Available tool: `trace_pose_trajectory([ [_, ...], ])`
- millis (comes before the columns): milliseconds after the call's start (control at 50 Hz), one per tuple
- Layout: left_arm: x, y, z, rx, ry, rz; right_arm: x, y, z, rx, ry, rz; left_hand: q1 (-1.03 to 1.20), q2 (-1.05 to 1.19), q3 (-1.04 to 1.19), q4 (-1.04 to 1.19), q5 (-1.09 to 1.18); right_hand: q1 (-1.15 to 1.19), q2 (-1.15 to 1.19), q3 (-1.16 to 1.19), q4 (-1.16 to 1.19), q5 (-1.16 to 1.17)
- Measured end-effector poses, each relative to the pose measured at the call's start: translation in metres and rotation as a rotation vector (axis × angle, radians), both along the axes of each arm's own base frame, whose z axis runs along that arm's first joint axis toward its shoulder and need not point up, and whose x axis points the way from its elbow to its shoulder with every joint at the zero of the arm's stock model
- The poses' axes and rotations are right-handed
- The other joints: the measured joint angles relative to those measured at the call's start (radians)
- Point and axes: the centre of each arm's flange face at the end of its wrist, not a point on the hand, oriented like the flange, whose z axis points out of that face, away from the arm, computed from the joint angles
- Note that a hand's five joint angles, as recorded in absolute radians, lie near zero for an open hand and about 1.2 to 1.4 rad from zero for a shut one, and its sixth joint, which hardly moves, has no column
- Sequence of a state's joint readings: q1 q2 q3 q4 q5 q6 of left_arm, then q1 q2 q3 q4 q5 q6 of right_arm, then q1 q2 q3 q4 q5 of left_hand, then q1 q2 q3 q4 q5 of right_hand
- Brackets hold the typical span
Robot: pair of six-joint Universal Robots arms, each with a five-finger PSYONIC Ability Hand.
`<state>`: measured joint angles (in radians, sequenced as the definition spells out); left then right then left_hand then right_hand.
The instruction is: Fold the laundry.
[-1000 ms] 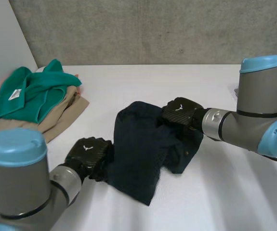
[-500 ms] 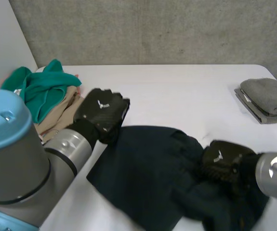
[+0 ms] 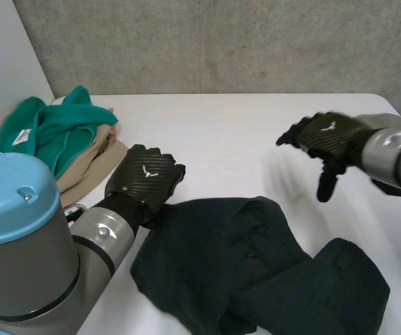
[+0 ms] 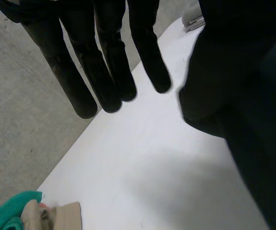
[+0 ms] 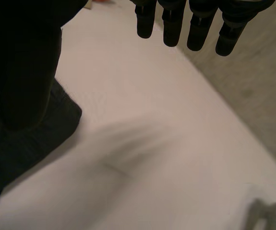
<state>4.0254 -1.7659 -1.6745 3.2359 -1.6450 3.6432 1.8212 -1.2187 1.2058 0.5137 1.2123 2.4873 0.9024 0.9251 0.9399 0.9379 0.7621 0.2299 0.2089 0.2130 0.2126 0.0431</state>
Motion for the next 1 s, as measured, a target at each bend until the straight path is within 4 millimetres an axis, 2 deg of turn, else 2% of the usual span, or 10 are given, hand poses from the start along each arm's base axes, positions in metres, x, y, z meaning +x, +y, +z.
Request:
trace_pose_trajectory([
  [20,0.003,0.001,0.0,0.006,-0.004,0.01,0.008,-0.011,-0.017,0.062,-0.01,0.003,-0.144,-0.138,-0.141,-0.145,-0.143,0.0,0.0,0.0,0.0,0.0],
  [160,0.022,0.013,0.004,0.044,0.006,0.079,0.032,-0.02,-0.062,0.228,-0.007,0.051,-0.654,-0.659,-0.671,-0.677,-0.679,0.004,0.012,0.017,0.017,0.02],
  [340,0.057,0.018,-0.003,0.205,0.112,0.246,0.053,-0.011,-0.093,0.325,0.002,0.13,-0.679,-0.711,-0.718,-0.723,-0.714,0.339,0.354,0.352,0.35,0.339],
  [420,0.066,0.014,-0.018,0.317,0.168,0.289,0.057,-0.006,-0.098,0.333,0.006,0.148,-0.679,-0.71,-0.718,-0.723,-0.714,0.845,0.905,0.881,0.882,0.877],
  [560,0.057,0.005,-0.05,0.504,0.196,0.225,0.057,-0.002,-0.1,0.32,0.007,0.153,-0.679,-0.71,-0.718,-0.723,-0.714,0.868,0.968,0.976,0.983,0.952],
  [720,0.036,-0.014,-0.07,0.563,0.201,0.144,0.049,0.008,-0.081,0.254,-0.004,0.151,-0.548,-0.588,-0.603,-0.599,-0.595,0.868,0.968,0.976,0.983,0.953],
  [820,0.022,-0.02,-0.079,0.577,0.191,0.118,0.044,0.015,-0.054,0.144,-0.027,0.146,0.188,0.104,0.084,0.092,0.078,0.868,0.968,0.977,0.987,0.953],
  [860,0.019,-0.02,-0.078,0.575,0.193,0.112,0.042,0.018,-0.044,0.099,-0.033,0.142,0.248,0.237,0.218,0.225,0.194,0.868,0.968,0.978,0.987,0.953],
  [920,0.014,-0.023,-0.068,0.546,0.212,0.102,0.038,0.024,-0.026,0.021,-0.032,0.137,0.248,0.264,0.246,0.258,0.197,0.868,0.968,0.978,0.987,0.953],
  [1000,0.012,-0.027,-0.03,0.437,0.279,0.084,0.032,0.033,-0.001,-0.085,-0.017,0.133,0.248,0.267,0.246,0.258,0.197,0.868,0.968,0.978,0.987,0.953],
])
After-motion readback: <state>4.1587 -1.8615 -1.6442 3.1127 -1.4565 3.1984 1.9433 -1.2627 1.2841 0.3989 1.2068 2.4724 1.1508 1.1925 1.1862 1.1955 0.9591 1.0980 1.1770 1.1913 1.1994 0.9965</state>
